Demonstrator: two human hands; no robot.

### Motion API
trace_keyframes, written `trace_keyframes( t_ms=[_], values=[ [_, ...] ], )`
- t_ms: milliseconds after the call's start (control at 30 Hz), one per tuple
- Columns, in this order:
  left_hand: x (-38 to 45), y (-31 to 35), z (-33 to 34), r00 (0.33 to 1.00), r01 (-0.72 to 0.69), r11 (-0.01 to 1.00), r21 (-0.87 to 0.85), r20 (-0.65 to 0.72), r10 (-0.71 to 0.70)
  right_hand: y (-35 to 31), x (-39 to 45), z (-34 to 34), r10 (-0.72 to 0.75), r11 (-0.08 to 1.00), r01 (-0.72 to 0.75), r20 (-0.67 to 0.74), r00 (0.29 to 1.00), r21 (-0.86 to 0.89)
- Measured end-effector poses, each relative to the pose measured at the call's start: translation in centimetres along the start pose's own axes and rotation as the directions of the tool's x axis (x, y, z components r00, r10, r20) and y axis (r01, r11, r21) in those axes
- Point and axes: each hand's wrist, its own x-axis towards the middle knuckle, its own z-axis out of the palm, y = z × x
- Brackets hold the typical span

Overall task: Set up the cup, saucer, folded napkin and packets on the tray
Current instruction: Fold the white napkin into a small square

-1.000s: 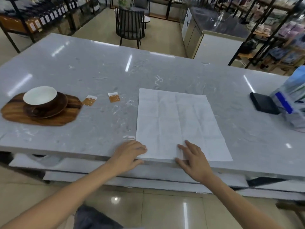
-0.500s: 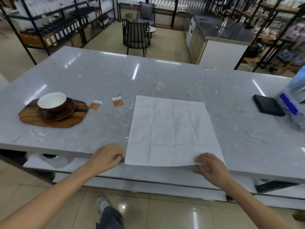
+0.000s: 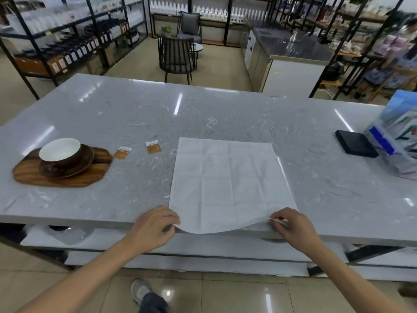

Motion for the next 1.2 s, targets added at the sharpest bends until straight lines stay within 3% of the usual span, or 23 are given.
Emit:
trace_keyframes(
  t_ms=[133,267,433,600,733,900,1000,1200],
  values=[
    [0.8,-1.0,-1.2,0.975,0.217,0.963,-0.156,0.069,-0.209,1.4,-0.2,-1.4,0.053,0.999,-0.053,-0.043,0.998,0.002],
    [2.0,-1.6,-3.0,0.949,0.315,0.911,-0.265,0.105,-0.297,2.2,-0.6,-3.6,0.085,0.995,-0.075,-0.138,0.987,0.072],
    [4.4,-2.1,-5.6,0.945,0.312,0.874,-0.373,0.030,-0.325,2.3,-0.6,-7.0,0.124,0.965,-0.070,-0.204,0.971,0.251],
    [8.3,-2.4,-8.0,0.892,0.283,0.765,-0.579,-0.134,-0.432,1.6,2.4,-10.6,0.219,0.888,-0.071,-0.281,0.934,0.454],
    [12.7,-3.4,-9.4,0.868,0.234,0.704,-0.671,-0.182,-0.462,1.9,6.8,-12.3,0.261,0.827,-0.065,-0.279,0.924,0.559],
    [18.9,-6.2,-9.6,0.850,0.264,0.693,-0.670,-0.178,-0.496,3.3,13.8,-12.6,0.295,0.784,-0.086,-0.247,0.923,0.615],
    [22.6,-8.4,-8.8,0.862,0.297,0.761,-0.577,-0.181,-0.474,4.7,18.1,-11.7,0.322,0.770,-0.129,-0.206,0.924,0.625],
    [28.0,-13.0,-5.2,0.873,0.408,0.800,-0.440,-0.068,-0.482,8.2,26.1,-7.9,0.316,0.866,-0.218,-0.154,0.936,0.451]
  ],
)
